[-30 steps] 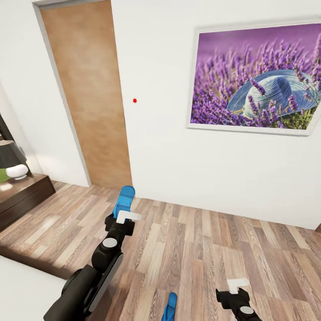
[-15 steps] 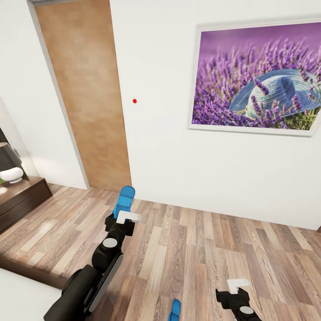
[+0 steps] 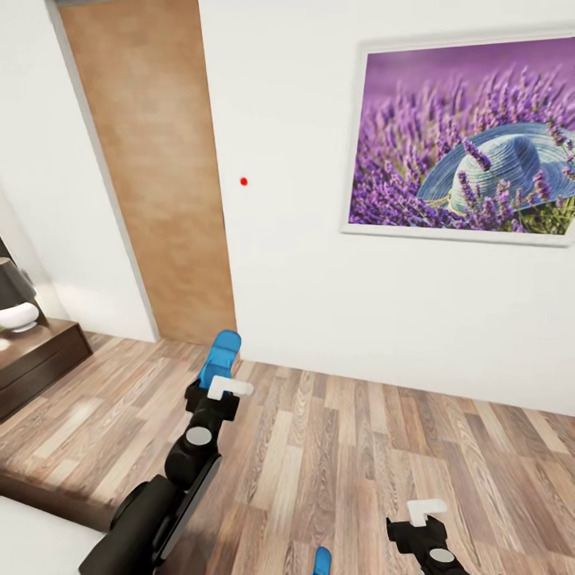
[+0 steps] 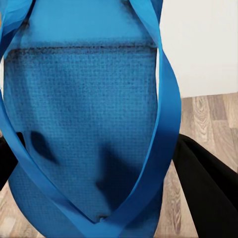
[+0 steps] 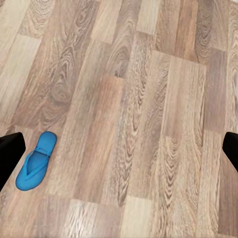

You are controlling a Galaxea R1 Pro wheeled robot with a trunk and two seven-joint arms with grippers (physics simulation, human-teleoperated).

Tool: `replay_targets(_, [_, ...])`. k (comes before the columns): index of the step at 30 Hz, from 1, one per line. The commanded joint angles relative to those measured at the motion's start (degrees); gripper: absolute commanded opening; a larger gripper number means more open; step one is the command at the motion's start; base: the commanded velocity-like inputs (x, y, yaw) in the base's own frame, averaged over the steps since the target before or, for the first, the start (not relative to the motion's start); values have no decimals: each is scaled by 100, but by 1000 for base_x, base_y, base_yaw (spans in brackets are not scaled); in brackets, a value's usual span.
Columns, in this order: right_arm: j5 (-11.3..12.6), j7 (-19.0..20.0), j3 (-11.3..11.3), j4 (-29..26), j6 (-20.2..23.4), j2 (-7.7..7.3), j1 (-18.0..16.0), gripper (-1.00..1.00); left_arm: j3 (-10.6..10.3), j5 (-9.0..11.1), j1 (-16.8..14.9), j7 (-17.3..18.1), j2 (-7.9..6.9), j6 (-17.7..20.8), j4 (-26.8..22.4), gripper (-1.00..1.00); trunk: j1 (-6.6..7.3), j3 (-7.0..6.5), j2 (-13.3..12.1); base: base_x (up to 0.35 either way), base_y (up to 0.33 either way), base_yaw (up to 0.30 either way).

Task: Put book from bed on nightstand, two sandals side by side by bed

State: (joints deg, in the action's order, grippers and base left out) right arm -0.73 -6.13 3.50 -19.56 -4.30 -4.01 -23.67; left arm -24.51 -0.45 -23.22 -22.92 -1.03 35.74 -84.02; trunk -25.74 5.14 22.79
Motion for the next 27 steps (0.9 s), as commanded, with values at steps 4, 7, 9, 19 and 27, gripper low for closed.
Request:
replay_targets(4, [-6, -37, 37, 5, -10, -3, -6, 100, -18, -154, -7, -30, -4, 31, -2, -100, -4, 13, 13, 16, 111, -187])
replay_targets(7, [-6, -37, 37, 5, -10, -3, -6, 100, -19, -203, -7, -29, -3, 32, 6, -100, -4, 13, 13, 42, 129, -244])
replay_targets(9, [-6, -37, 37, 5, -10, -3, -6, 100, -19, -212, -7, -28, -3, 31, 10, -100, -4, 13, 13, 27, 73, -258])
replay_targets(19, [-6, -37, 37, 9, -13, -3, -6, 100, -18, -227, -7, -28, -3, 30, 16, -100, -4, 13, 13, 15, 70, -83])
replay_targets(27, [-6, -37, 37, 12, -10, -3, -6, 100, -18, -227, -7, -28, -3, 26, 17, -100, -4, 13, 13, 33, 90, -6])
